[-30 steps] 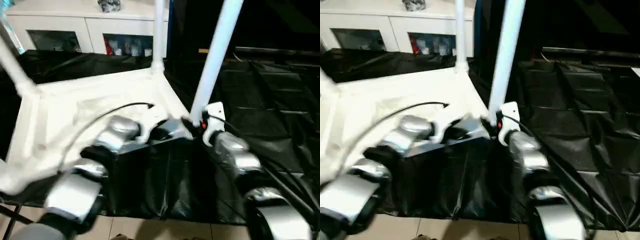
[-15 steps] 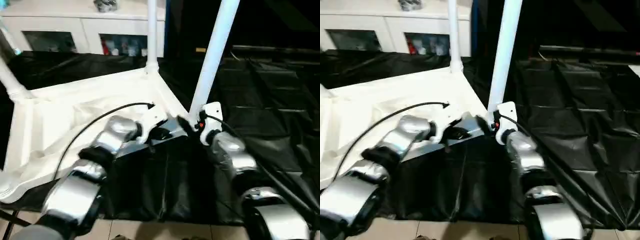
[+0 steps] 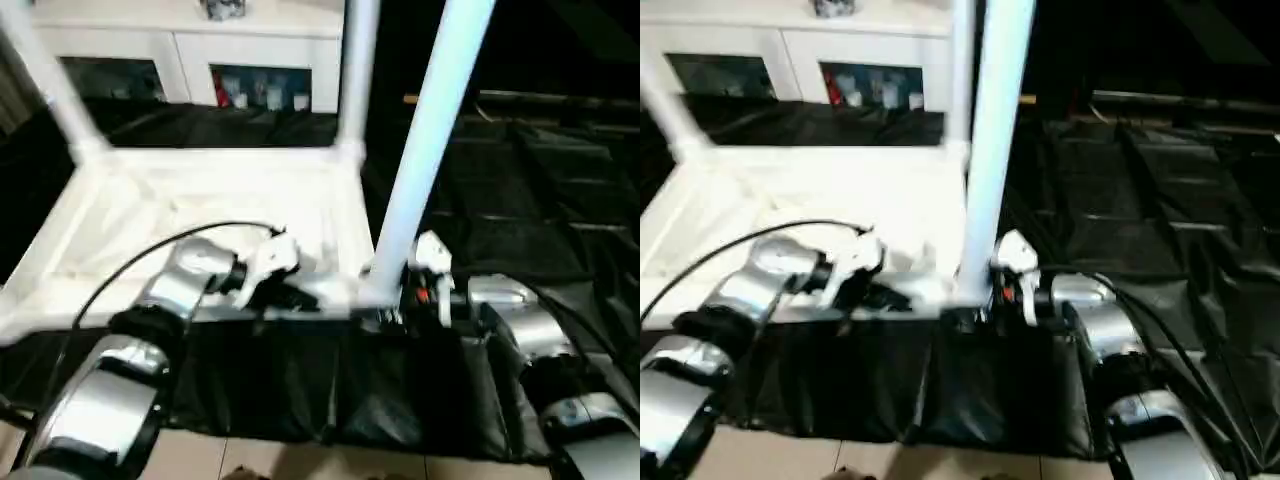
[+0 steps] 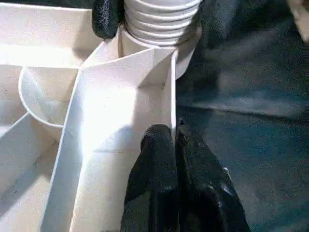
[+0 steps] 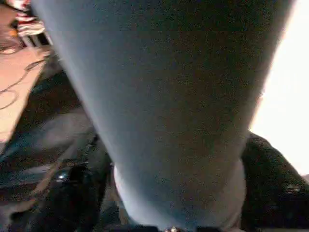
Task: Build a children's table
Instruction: Rotate leg to tighten
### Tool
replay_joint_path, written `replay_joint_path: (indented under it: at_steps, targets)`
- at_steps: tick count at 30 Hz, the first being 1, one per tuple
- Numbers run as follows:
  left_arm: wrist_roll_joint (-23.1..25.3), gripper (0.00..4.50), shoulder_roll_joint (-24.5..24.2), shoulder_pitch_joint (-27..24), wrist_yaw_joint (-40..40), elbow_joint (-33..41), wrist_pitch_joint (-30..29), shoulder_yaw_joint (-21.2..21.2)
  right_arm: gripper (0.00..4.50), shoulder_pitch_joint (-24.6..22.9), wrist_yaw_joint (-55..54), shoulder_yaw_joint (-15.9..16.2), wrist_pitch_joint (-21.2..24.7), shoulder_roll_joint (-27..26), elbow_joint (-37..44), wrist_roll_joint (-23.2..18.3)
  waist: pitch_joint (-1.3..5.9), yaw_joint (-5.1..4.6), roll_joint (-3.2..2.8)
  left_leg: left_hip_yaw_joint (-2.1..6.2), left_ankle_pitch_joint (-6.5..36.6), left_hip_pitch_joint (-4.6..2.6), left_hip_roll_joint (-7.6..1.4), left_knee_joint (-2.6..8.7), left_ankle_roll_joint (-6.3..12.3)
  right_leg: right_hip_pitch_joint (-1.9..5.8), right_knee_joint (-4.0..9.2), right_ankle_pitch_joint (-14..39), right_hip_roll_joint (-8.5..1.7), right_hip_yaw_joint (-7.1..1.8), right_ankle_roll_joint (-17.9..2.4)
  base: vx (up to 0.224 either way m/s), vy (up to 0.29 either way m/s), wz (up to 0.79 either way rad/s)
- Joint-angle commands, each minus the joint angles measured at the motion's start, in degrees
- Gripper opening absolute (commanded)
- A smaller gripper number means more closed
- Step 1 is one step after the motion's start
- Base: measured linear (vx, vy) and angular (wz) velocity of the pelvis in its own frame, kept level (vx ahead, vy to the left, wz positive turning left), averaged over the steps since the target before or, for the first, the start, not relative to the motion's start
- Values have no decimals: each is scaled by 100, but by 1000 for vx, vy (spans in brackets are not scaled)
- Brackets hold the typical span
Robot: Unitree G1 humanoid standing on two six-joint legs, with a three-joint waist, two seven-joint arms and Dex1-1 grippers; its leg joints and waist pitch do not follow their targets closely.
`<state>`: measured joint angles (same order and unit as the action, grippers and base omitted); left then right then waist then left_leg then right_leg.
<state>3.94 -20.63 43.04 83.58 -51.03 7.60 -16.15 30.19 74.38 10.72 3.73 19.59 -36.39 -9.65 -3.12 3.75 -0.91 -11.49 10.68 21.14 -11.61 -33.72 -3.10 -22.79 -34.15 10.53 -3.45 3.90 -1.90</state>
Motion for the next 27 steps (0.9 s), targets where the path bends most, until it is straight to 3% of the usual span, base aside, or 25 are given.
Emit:
replay_joint_path:
  at_steps: [1,4,8,11,14,15,16,18,19,20,21,24,27]
  targets:
    - [6,0,-36,-41,253,124,83,-162,332,-14,293,175,125,96,137,1,387,9,-24,111,1072,-107,-258,379,319,289,359,844,-493,-280,-1436,0,0,0]
    - [26,0,-54,-42,282,104,117,-169,314,-37,353,219,216,120,211,1,405,28,-19,104,888,-95,-246,360,373,301,324,527,-484,-277,-1480,0,0,0]
    - [22,0,-20,-33,191,65,73,-129,287,-96,169,185,392,14,263,-34,397,47,-11,102,912,-99,-244,359,371,297,335,624,-496,-274,-1463,0,0,0]
    - [99,0,133,44,-441,-44,-88,-31,285,-146,-567,9,387,-254,143,52,379,50,-12,104,1028,-111,-252,373,285,277,369,929,-503,-275,-1390,0,0,0]
    - [178,0,288,151,-1034,-178,-259,50,281,-107,-1419,-134,246,-472,-74,247,351,11,6,112,1281,-143,-231,392,89,243,437,1588,-508,-277,-1226,0,0,0]
    - [163,0,458,249,-1442,-286,-387,124,281,-46,-2223,-306,166,-699,-306,345,338,-11,3,125,1364,-153,-220,400,21,232,468,1874,-519,-278,-1145,0,0,0]
    - [167,0,579,303,-1693,-326,-503,155,280,4,-2669,-425,172,-852,-451,345,318,-47,-40,142,1514,-169,-200,403,-41,215,513,2216,-527,-274,-1059,0,0,0]
    - [196,0,812,403,-2200,-392,-694,208,280,109,-3448,-605,176,-1125,-697,355,323,-112,-11,171,1569,-150,-202,428,-108,229,527,2401,-519,-262,-967,0,0,0]
    - [223,0,1015,487,-2629,-444,-840,247,279,220,-4075,-710,149,-1347,-905,394,322,-135,-10,177,1586,-144,-196,430,-124,226,534,2423,-516,-260,-940,0,0,0]
    - [223,0,1015,487,-2629,-444,-840,247,279,220,-4075,-710,149,-1347,-905,394,328,-132,-58,173,1601,-166,-193,422,-129,208,542,2399,-518,-262,-949,0,0,0]
    - [229,0,1090,516,-2764,-459,-892,258,279,264,-4293,-738,129,-1426,-977,414,333,-163,-32,167,1631,-172,-190,416,-110,203,552,2282,-507,-267,-987,0,0,0]
    - [209,0,1376,599,-3203,-521,-1029,318,279,511,-5010,-943,91,-1764,-1301,323,354,-186,-37,145,1467,-138,-171,395,17,219,520,1846,-500,-284,-1114,0,0,0]
    - [300,0,1494,584,-3272,-518,-936,249,279,640,-5012,-868,-70,-1973,-1391,427,369,-173,-32,137,1330,-116,-169,385,112,246,500,1612,-494,-279,-1143,0,0,0]
